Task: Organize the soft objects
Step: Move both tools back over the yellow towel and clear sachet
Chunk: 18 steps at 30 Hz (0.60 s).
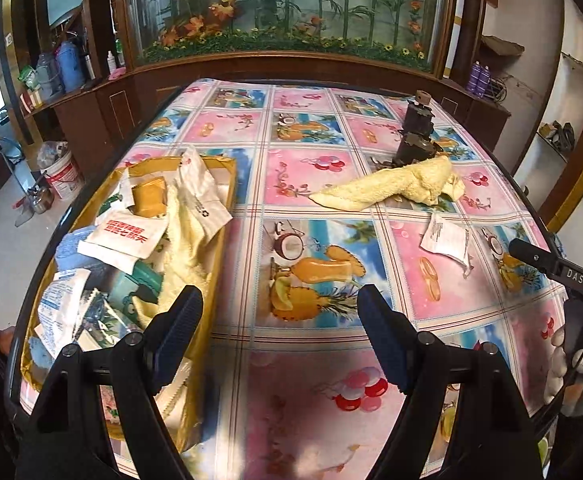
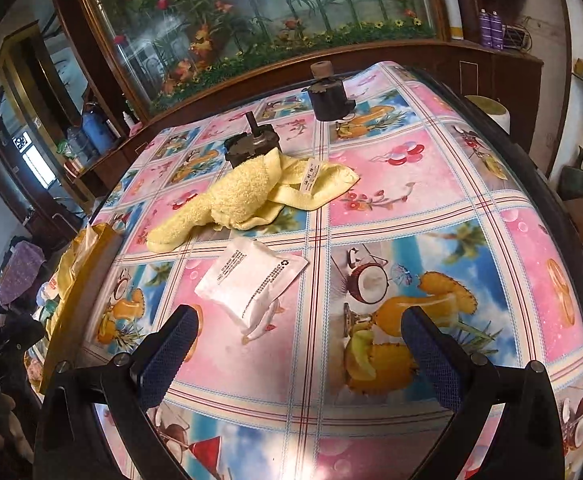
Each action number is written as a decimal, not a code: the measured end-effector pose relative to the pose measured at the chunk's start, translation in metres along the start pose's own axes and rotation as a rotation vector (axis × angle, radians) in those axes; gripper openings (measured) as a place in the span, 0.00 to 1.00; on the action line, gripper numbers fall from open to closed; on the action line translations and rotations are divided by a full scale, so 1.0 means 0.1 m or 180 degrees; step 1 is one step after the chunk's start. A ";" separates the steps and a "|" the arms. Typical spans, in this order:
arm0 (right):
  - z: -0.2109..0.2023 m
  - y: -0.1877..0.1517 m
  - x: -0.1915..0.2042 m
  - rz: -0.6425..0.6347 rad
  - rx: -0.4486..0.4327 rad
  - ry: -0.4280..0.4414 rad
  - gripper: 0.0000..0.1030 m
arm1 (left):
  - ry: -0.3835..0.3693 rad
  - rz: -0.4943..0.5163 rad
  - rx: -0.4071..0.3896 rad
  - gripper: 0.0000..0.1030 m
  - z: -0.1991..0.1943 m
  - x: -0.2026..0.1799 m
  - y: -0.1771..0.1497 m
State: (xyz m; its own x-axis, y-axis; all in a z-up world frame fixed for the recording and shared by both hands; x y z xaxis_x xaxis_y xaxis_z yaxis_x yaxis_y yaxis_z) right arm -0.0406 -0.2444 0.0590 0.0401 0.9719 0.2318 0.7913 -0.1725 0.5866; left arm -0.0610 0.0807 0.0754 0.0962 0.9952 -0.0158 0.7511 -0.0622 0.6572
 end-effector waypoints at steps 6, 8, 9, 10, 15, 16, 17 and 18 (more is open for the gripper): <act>0.40 0.50 0.28 -0.0010 0.0116 0.0241 1.00 | -0.0114 0.0066 0.0025 0.77 0.04 -0.15 -0.03; 0.59 0.69 0.34 0.0089 0.0141 0.0184 0.99 | -0.0148 0.0066 0.0038 0.77 0.04 -0.17 -0.04; 0.69 0.76 0.36 0.0175 0.0166 0.0202 0.99 | -0.0160 0.0069 0.0038 0.77 0.04 -0.16 -0.04; 0.81 0.83 0.36 0.0280 0.0208 0.0227 0.98 | -0.0162 0.0074 0.0036 0.77 0.04 -0.17 -0.05; 1.23 0.86 0.31 0.0604 0.0416 0.0321 0.50 | -0.0141 0.0051 0.0067 0.77 0.06 -0.10 -0.10; 1.24 0.82 0.31 0.0663 0.0433 0.0462 0.48 | -0.0142 0.0038 0.0071 0.77 0.07 -0.08 -0.10; 1.21 0.79 0.33 0.0617 0.0420 0.0469 0.46 | -0.0144 0.0027 0.0067 0.77 0.08 -0.06 -0.10; 1.16 0.76 0.38 0.0506 0.0409 0.0464 0.44 | -0.0149 0.0015 0.0062 0.77 0.08 -0.03 -0.09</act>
State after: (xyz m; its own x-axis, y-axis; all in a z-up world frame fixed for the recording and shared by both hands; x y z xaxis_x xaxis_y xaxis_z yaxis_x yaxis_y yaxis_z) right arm 0.0924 -0.2021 0.0225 0.0891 0.8992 0.4283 0.8535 -0.2906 0.4326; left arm -0.0632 0.0773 0.0632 0.1299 0.9903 -0.0484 0.7631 -0.0686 0.6427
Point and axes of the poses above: each gripper's, at about its wrist camera, not at the fingertips, and z roughly the way its jaws point, x to its left, y to its top, the point moved 2 cm from there along z, roughly the way its jaws point, and after that the axes turned 1 degree about y, right-handed, at the moved point
